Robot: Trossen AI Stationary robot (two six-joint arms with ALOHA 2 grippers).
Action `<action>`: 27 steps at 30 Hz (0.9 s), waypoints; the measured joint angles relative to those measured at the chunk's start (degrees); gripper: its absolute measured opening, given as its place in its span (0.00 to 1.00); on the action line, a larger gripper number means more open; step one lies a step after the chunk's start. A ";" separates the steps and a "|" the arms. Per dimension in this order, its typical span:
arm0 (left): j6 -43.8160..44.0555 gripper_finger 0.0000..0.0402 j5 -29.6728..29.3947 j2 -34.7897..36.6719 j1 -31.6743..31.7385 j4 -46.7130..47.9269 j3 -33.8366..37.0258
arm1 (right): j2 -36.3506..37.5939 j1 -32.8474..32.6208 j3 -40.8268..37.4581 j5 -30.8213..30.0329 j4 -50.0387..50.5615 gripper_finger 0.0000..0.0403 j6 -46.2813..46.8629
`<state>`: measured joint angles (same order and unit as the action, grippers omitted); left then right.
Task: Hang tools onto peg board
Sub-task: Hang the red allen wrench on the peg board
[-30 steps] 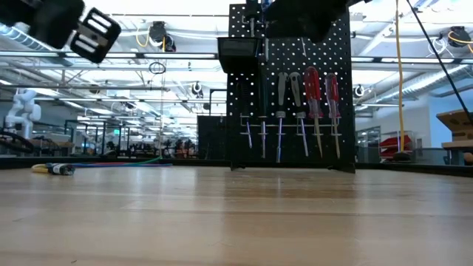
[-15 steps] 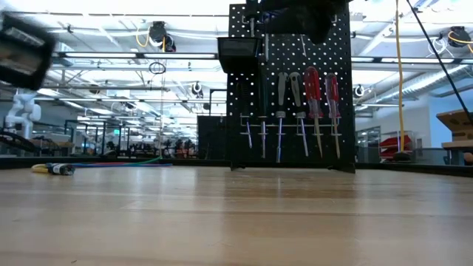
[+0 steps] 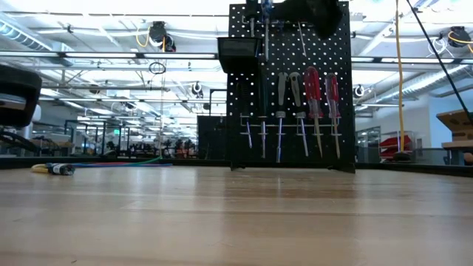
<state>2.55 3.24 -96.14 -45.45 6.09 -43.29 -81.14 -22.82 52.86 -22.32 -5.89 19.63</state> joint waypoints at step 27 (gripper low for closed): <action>-6.77 0.01 -6.18 2.78 2.00 10.56 -2.88 | -6.58 -2.69 0.02 -0.03 -13.26 0.58 8.66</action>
<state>-4.22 -2.94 -93.36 -43.45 16.65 -46.17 -87.73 -25.51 52.88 -22.35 -19.15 28.30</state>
